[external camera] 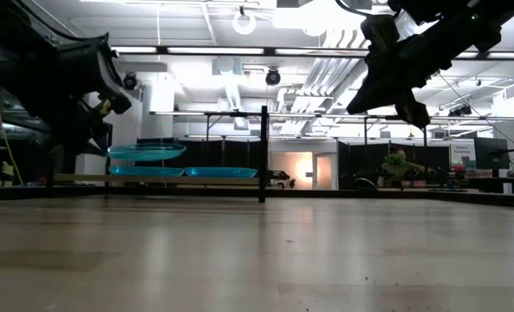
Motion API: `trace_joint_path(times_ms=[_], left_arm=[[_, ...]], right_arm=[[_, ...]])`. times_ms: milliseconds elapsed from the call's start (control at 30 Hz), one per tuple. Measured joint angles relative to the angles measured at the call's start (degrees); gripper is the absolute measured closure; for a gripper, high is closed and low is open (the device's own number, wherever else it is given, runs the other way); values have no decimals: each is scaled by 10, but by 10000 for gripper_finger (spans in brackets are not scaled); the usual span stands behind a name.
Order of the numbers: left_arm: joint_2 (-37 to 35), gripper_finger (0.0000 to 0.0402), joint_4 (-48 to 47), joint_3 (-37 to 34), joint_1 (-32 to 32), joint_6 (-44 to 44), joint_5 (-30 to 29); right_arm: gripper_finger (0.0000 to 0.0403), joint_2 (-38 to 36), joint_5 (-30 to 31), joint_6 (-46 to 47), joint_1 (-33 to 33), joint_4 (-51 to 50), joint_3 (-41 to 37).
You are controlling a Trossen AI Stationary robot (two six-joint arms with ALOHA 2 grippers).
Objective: Place and stack plates onto a shelf
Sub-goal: Stack the blue plate on top of the blue plate on the shelf
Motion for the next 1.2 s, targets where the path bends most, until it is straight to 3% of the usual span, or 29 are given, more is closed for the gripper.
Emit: trace_joint_path(times_ms=[533,767,1200], left_arm=[[0,401,7,0,110,31,14],[0,391,83,0,117,125,16],[0,323,152,0,131,209,40]], right_arm=[[403,0,0,-3,0,0,0],[403,0,0,-4,0,0,0],[403,0,11,-4,0,0,0]])
